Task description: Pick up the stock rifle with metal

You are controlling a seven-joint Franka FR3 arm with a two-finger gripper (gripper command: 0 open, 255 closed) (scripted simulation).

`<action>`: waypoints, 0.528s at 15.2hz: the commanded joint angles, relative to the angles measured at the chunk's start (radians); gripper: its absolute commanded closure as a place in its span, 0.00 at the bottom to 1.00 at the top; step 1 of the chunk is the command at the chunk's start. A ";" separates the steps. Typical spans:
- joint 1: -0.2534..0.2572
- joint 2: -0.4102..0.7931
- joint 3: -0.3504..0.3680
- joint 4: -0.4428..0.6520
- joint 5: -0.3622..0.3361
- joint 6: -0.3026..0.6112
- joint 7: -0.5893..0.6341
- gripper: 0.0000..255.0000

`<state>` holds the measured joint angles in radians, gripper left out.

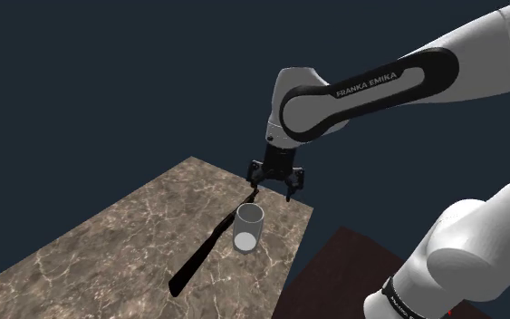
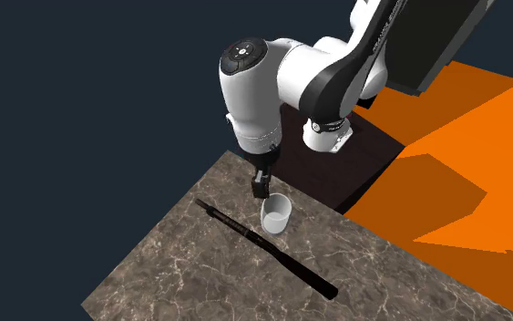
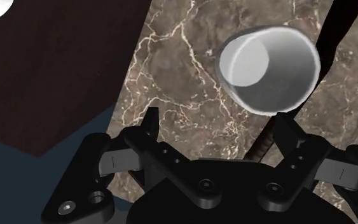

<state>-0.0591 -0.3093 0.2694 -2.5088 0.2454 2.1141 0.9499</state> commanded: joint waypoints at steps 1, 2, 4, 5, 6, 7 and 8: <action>-0.004 0.080 0.024 0.020 0.010 0.071 0.076 0.00; -0.007 0.121 0.033 0.035 0.011 0.101 0.111 0.00; -0.012 0.204 0.047 0.069 0.006 0.160 0.182 0.00; -0.014 0.245 0.053 0.088 0.002 0.188 0.218 0.00; -0.015 0.287 0.057 0.108 -0.004 0.215 0.254 0.00; -0.015 0.329 0.058 0.129 -0.011 0.241 0.291 0.00; -0.014 0.371 0.059 0.151 -0.019 0.266 0.326 0.00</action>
<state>-0.0721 0.0163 0.3274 -2.3809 0.2341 2.3515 1.2386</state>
